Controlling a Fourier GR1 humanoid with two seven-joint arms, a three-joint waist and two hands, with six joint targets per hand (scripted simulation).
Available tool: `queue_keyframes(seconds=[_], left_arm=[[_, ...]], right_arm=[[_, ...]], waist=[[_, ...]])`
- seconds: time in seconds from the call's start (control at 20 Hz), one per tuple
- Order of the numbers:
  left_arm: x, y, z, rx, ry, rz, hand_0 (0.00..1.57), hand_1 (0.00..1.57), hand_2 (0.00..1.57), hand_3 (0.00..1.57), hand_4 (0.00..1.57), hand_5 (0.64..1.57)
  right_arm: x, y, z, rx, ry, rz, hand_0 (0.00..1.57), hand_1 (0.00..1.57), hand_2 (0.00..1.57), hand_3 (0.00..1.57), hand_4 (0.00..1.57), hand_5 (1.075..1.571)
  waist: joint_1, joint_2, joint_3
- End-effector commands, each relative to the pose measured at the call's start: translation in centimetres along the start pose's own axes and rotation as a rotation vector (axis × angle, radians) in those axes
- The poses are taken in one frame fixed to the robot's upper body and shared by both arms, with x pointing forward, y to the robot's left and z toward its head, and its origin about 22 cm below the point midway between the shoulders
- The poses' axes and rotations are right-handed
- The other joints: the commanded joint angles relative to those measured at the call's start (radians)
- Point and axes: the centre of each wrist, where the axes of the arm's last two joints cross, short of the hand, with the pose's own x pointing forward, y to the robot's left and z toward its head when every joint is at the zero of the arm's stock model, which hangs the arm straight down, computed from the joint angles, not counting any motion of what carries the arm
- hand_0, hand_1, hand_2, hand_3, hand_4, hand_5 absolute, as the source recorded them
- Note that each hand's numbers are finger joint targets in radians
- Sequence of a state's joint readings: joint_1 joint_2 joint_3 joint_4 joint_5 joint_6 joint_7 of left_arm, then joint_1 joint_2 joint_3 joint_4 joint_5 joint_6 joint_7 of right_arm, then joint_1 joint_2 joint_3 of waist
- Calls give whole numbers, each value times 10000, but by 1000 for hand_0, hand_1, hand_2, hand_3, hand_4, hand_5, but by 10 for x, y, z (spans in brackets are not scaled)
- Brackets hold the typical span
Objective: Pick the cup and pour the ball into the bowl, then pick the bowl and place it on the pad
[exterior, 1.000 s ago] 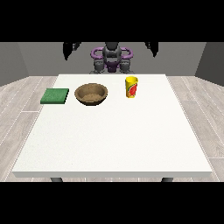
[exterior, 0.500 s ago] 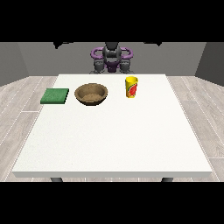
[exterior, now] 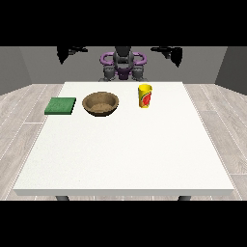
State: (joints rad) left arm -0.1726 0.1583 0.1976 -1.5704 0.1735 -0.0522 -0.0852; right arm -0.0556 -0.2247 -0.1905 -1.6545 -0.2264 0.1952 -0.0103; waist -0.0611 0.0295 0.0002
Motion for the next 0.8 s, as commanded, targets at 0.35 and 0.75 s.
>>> queue_keyframes(seconds=[0.35,0.75], left_arm=[[-80,-47,11,419,-1151,-241,0,0,0,0,0,1519],[-102,-48,-20,937,-1381,-665,0,0,0,0,0,1517]], right_arm=[[-8,21,-12,732,-1233,-68,0,0,0,0,0,1571],[-8,-12,-21,884,-1724,-238,0,0,0,0,0,1570]], waist=[[-658,1577,-9],[-931,2270,-5]])
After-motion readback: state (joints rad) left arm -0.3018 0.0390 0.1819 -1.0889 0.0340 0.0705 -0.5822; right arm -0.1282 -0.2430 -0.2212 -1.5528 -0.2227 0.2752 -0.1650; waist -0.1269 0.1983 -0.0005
